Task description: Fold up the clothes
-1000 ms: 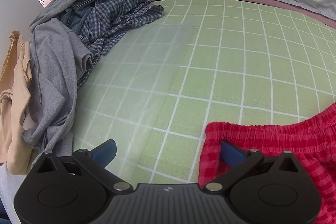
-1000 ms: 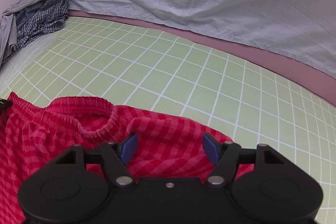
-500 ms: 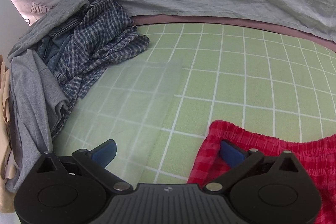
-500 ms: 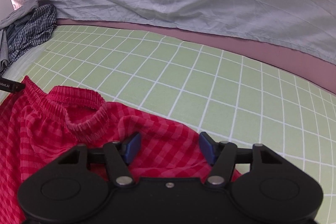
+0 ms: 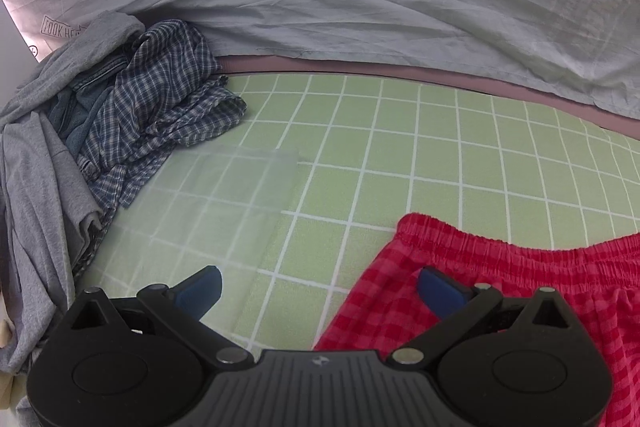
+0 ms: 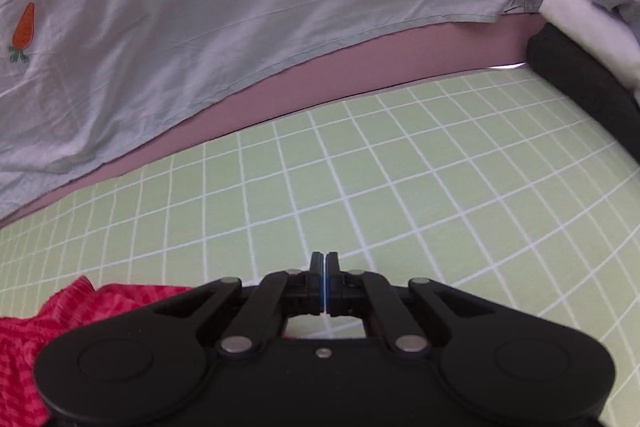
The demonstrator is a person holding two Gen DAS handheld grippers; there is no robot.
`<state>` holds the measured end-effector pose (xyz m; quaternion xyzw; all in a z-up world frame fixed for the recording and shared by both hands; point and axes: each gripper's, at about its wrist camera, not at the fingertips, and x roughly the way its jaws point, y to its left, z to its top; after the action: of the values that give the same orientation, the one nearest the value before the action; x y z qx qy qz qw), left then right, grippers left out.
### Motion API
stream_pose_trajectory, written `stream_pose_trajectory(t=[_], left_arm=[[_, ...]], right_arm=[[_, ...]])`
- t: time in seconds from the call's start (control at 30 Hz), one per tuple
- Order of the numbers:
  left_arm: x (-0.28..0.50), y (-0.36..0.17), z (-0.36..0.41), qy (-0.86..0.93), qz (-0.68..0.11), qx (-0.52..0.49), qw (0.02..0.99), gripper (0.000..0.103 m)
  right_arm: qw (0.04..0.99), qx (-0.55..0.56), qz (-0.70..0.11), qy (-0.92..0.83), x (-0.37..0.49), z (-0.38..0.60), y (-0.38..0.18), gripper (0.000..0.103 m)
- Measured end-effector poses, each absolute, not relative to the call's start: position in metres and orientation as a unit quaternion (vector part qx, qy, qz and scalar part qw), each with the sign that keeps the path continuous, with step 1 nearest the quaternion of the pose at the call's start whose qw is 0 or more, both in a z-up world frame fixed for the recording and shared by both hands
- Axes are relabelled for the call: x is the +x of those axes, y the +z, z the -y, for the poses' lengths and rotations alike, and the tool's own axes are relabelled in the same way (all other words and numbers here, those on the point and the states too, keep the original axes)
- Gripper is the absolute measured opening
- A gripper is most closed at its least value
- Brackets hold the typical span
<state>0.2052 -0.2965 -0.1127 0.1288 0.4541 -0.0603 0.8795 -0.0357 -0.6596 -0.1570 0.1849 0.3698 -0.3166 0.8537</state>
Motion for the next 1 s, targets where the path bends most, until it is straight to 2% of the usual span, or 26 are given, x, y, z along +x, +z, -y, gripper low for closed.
stream_pose_trajectory(t=[0.03, 0.1, 0.23, 0.47, 0.53, 0.57, 0.6, 0.63, 0.73, 0.77, 0.87, 0.93, 1.0], left_arm=[[0.201, -0.113, 0.294, -0.057, -0.455, 0.132, 0.879, 0.103], [0.194, -0.116, 0.29, -0.045, -0.463, 0.137, 0.875, 0.103], [0.183, -0.122, 0.279, -0.03, -0.483, 0.131, 0.865, 0.103], [0.169, -0.125, 0.27, -0.027, -0.491, 0.135, 0.86, 0.103], [0.168, -0.128, 0.271, -0.03, -0.491, 0.138, 0.859, 0.103], [0.167, -0.128, 0.271, -0.031, -0.49, 0.139, 0.86, 0.103], [0.167, -0.128, 0.271, -0.031, -0.489, 0.139, 0.861, 0.103], [0.167, -0.129, 0.27, -0.032, -0.489, 0.138, 0.861, 0.103], [0.167, -0.129, 0.268, -0.035, -0.49, 0.133, 0.861, 0.103], [0.167, -0.129, 0.268, -0.035, -0.49, 0.133, 0.861, 0.103], [0.164, -0.126, 0.265, -0.032, -0.491, 0.134, 0.86, 0.103], [0.159, -0.123, 0.258, -0.032, -0.493, 0.128, 0.86, 0.103], [0.152, -0.12, 0.249, -0.033, -0.499, 0.116, 0.858, 0.103]], right_arm=[[0.862, 0.17, -0.372, -0.298, -0.036, 0.655, -0.156, 0.014], [0.883, 0.13, -0.374, -0.251, -0.03, 0.637, -0.154, 0.032], [0.907, 0.054, -0.381, -0.168, -0.008, 0.591, -0.157, 0.034], [0.911, 0.018, -0.403, -0.087, 0.025, 0.54, -0.172, 0.059], [0.908, -0.013, -0.412, -0.078, 0.033, 0.53, -0.176, 0.059], [0.906, -0.025, -0.417, -0.074, 0.037, 0.528, -0.178, 0.051], [0.905, -0.026, -0.419, -0.069, 0.041, 0.531, -0.177, 0.014], [0.905, -0.023, -0.42, -0.062, 0.045, 0.536, -0.176, 0.003], [0.911, 0.016, -0.402, -0.089, 0.057, 0.561, -0.166, 0.002], [0.912, 0.038, -0.39, -0.12, 0.062, 0.573, -0.162, 0.005], [0.897, 0.037, -0.377, -0.229, 0.07, 0.596, -0.154, 0.046], [0.891, -0.004, -0.378, -0.251, 0.064, 0.599, -0.151, 0.043], [0.893, 0.011, -0.381, -0.239, 0.047, 0.605, -0.149, 0.044]])
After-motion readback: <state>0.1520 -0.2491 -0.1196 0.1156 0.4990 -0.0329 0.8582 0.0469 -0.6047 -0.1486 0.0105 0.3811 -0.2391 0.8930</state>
